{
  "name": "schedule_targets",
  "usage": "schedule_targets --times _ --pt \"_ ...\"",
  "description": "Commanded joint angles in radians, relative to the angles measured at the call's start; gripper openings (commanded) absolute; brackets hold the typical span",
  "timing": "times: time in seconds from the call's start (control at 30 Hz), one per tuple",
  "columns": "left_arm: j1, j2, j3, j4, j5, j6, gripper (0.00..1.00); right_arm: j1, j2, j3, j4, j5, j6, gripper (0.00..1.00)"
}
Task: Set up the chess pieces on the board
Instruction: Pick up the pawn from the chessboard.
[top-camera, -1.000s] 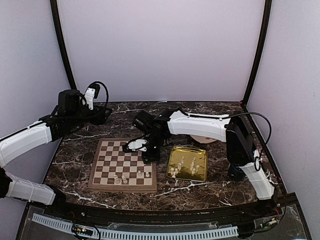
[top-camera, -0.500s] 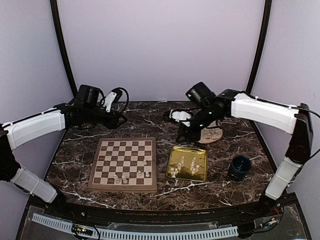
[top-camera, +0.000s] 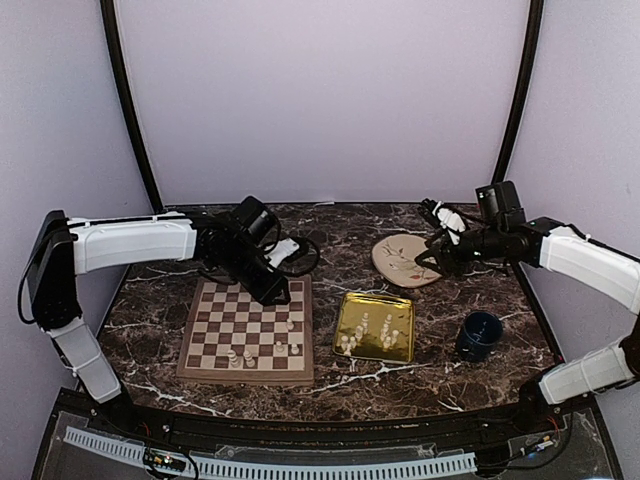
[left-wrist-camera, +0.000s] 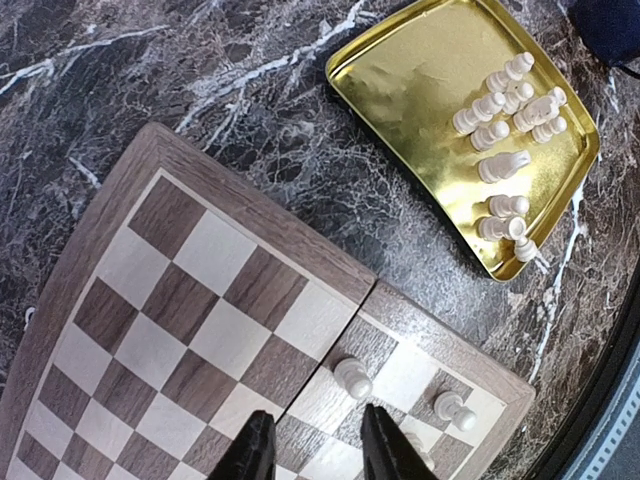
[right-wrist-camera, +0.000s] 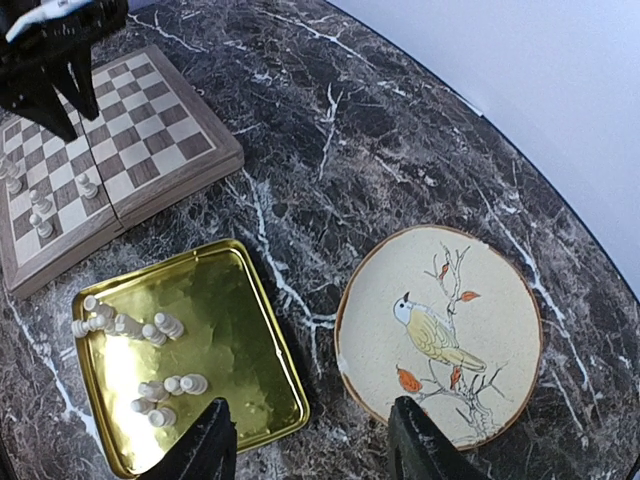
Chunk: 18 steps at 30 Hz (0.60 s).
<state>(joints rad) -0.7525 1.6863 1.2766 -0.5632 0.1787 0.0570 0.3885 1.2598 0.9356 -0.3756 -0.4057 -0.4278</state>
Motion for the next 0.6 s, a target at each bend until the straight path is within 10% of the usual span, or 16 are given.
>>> schedule_targets --times 0.0,0.57 --pt "-0.043 0.063 0.068 -0.097 -0.031 0.006 0.33 -0.004 0.004 -0.022 0.112 -0.040 -0.001 0.52" --pt "-0.100 0.219 0.159 -0.183 -0.132 -0.005 0.31 -0.002 0.053 -0.007 0.082 -0.105 -0.017 0.52"
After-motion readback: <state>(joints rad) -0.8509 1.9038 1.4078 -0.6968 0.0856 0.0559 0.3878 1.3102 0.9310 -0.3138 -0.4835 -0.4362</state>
